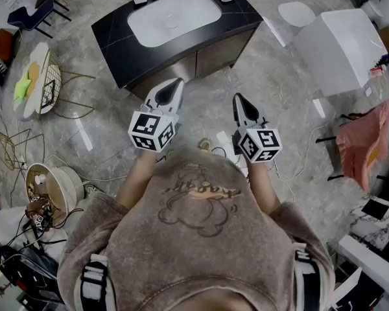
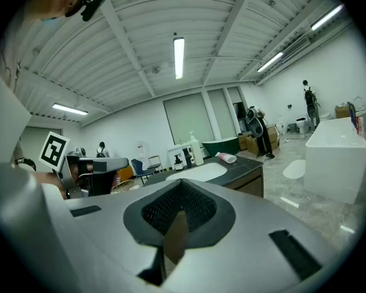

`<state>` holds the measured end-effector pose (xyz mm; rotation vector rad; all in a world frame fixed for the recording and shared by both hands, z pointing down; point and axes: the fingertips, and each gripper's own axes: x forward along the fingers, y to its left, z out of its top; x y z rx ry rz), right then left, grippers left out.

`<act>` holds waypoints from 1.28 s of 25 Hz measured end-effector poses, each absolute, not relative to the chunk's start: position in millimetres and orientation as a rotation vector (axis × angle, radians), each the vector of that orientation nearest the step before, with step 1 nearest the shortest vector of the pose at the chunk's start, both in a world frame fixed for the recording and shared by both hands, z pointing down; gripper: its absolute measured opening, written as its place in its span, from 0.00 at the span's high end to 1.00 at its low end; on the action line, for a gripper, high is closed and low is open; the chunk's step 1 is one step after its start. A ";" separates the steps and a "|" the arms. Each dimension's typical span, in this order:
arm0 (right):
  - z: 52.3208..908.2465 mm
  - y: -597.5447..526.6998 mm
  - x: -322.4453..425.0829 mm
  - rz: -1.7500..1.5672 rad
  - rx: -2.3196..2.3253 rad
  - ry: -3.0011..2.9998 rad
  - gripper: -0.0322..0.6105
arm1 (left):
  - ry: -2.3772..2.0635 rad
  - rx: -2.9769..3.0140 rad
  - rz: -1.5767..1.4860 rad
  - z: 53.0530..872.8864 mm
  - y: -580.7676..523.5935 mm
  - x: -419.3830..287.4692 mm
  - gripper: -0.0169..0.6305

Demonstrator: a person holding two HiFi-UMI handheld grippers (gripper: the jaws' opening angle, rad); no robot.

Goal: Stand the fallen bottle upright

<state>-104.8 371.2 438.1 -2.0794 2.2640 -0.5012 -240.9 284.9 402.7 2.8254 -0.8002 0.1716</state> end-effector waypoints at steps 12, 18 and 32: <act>448.3 362.6 -56.3 -0.496 -2.041 2.256 0.95 | -0.825 2.853 0.171 409.6 267.3 -192.7 0.95; 459.8 355.7 -27.6 -0.518 -2.044 2.250 0.95 | -0.858 2.871 0.155 404.1 252.2 -172.8 0.95; 478.1 272.2 23.7 -0.545 -2.065 2.227 0.95 | -0.833 2.864 0.136 417.4 158.0 -115.1 0.95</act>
